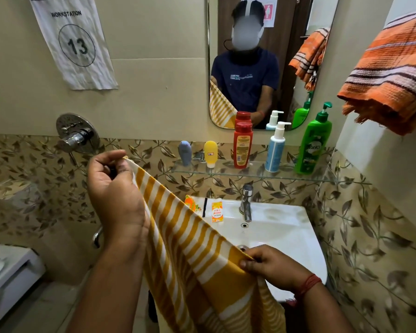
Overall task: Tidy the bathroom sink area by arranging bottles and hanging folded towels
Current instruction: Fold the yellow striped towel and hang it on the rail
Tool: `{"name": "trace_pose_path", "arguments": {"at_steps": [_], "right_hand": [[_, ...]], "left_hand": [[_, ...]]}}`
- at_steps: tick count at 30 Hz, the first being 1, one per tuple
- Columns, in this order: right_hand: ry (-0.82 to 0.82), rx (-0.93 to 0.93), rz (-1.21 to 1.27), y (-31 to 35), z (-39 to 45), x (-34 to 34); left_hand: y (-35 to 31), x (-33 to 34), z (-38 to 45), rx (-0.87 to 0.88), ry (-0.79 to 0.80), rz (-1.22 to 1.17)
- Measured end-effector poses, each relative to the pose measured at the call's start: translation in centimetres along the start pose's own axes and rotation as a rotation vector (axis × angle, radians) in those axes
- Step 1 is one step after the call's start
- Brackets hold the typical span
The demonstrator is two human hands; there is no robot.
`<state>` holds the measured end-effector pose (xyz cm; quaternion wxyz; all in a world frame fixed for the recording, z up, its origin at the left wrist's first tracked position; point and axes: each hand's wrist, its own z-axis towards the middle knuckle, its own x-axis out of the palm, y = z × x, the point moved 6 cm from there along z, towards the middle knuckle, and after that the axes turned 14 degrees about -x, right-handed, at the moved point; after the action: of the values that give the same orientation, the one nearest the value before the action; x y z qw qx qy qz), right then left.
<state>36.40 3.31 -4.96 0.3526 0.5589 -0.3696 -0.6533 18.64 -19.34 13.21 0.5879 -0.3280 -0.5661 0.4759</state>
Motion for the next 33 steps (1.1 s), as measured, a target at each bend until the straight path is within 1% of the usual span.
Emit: {"name": "trace_pose_path", "arguments": {"at_steps": [2, 3, 4, 6, 8, 11, 12, 14, 16, 18, 20, 24, 26, 28, 31, 33], "right_hand": [[-0.114, -0.015, 0.175, 0.3, -0.4, -0.1], [-0.195, -0.018, 0.268, 0.7, -0.5, -0.3], [-0.268, -0.025, 0.339, 1.3, -0.5, -0.5], [-0.336, -0.056, 0.378, 3.3, 0.2, -0.7], [-0.331, -0.117, 0.230, 6.3, 1.5, -0.9], [-0.317, -0.201, -0.113, 11.3, 3.8, -1.2], [-0.311, -0.231, -0.226, 13.0, 4.5, -1.4], [-0.303, -0.280, -0.419, 15.5, 5.4, -1.6], [-0.315, -0.277, -0.535, 16.5, 5.9, -1.8], [-0.348, -0.277, -0.596, 16.7, 6.0, -2.0], [-0.380, -0.259, -0.608, 16.2, 6.0, -2.2], [-0.417, -0.190, -0.607, 14.6, 5.5, -2.0], [-0.426, -0.172, -0.557, 13.6, 5.0, -1.7], [-0.406, -0.130, -0.436, 12.2, 4.3, -1.4], [-0.343, -0.027, -0.204, 9.7, 3.1, -0.4], [-0.309, 0.047, -0.101, 7.9, 2.2, 0.4]], "left_hand": [[0.4, -0.2, 0.2, -0.011, 0.017, 0.037], [0.4, 0.0, 0.1, 0.004, 0.056, 0.089], [0.5, 0.5, -0.2, 0.019, 0.128, 0.157], [1.3, 2.1, -1.1, 0.015, 0.355, 0.310], [3.1, 4.0, -2.9, -0.030, 0.635, 0.446], [6.1, 5.8, -5.4, -0.050, 1.025, 0.615], [6.9, 6.0, -6.1, -0.045, 1.134, 0.657], [7.5, 6.1, -6.7, -0.038, 1.275, 0.701], [7.6, 5.9, -6.0, -0.057, 1.305, 0.664], [7.6, 5.8, -5.0, -0.062, 1.300, 0.562], [7.6, 5.7, -4.3, -0.054, 1.314, 0.486], [8.2, 5.9, -3.6, -0.066, 1.312, 0.448], [8.8, 6.1, -3.6, -0.085, 1.306, 0.438], [9.4, 6.4, -3.8, -0.112, 1.280, 0.432], [9.7, 6.6, -4.0, -0.159, 1.183, 0.398], [9.6, 6.7, -3.9, -0.193, 1.133, 0.386]]}}
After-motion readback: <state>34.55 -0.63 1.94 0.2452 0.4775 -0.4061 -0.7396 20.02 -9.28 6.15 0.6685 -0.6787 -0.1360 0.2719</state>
